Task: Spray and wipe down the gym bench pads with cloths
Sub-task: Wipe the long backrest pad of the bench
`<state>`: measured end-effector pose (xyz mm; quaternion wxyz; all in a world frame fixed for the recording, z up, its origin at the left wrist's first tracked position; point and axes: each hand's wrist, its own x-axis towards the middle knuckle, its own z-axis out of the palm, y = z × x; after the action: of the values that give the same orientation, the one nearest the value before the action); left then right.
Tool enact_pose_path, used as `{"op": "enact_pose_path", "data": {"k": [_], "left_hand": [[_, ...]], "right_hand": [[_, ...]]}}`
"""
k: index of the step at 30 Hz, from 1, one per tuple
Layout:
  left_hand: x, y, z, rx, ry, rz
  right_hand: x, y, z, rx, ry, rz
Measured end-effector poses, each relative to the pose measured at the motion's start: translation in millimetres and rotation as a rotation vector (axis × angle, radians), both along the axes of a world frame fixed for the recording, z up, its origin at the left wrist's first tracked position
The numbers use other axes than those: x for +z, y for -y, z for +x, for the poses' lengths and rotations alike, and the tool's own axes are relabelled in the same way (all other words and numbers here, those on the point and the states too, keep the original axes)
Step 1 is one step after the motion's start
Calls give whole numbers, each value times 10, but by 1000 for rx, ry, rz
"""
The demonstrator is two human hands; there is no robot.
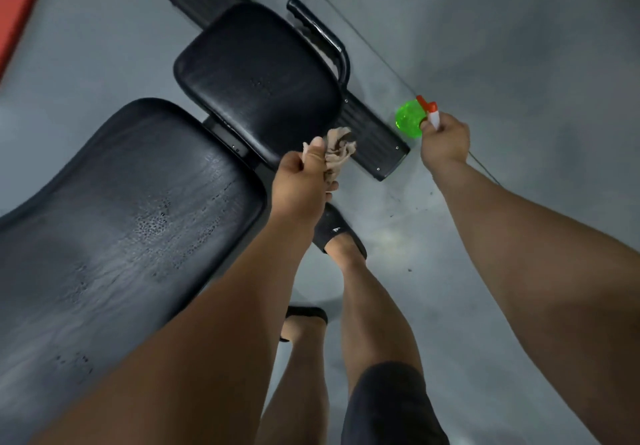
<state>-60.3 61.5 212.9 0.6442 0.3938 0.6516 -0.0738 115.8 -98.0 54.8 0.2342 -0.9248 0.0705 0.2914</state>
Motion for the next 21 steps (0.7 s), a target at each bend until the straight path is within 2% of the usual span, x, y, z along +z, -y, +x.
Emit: {"op": "enact_pose_path", "data": {"k": [9,12,15,16,18,21], "left_hand": [[-308,161,-82,80,-16,-46],[-274,168,-134,118,19,-37],[-139,149,-183,169,105,4],[-66,133,-200,188,128,17],[121,81,-256,215,159,43],[346,6,-398,206,190,69]], "right_hand": [[-546,-62,277,-97,-167,-32],[-437,-1,285,-120,-207,-170],[4,-59,71,-73,-198,-335],[161,-121,-35,-20,-190,-291],[509,-300,-295,42,-265,-19],[1133,-621,-674,-17,-603,360]]}}
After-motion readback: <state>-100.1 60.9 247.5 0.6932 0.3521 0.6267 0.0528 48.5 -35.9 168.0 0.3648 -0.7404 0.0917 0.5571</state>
